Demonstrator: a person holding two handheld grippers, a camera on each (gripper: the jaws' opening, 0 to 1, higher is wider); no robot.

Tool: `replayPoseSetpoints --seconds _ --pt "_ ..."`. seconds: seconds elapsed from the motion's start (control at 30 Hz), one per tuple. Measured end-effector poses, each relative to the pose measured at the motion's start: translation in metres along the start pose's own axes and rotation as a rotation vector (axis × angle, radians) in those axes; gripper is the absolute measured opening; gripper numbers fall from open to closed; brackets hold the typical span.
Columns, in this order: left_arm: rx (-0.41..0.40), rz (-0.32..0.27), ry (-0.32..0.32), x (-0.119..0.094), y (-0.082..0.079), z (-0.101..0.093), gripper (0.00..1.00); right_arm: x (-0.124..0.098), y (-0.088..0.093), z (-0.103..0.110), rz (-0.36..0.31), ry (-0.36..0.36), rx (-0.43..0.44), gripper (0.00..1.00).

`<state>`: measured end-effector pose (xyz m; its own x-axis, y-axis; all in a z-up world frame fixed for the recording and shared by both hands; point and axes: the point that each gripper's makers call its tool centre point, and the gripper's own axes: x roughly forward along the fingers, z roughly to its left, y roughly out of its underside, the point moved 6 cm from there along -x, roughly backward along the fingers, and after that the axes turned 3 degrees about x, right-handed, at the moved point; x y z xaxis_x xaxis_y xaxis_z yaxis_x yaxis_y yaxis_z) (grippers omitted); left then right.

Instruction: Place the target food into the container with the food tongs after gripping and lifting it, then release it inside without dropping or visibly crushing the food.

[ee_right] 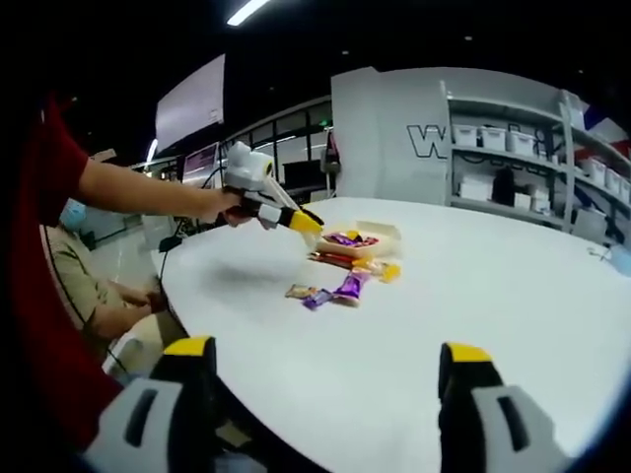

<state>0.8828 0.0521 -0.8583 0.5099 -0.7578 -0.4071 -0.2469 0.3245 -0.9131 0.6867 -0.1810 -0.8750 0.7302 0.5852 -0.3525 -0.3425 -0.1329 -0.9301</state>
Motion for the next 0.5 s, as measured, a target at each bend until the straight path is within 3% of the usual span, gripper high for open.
replayPoseSetpoints --seconds 0.33,0.5 --pt "-0.013 0.006 0.031 -0.002 0.003 -0.014 0.29 0.000 0.000 0.003 0.000 -0.007 -0.008 0.93" --pt "-0.020 0.020 0.051 0.000 0.015 -0.019 0.29 -0.001 0.003 0.004 0.004 -0.008 -0.005 0.93"
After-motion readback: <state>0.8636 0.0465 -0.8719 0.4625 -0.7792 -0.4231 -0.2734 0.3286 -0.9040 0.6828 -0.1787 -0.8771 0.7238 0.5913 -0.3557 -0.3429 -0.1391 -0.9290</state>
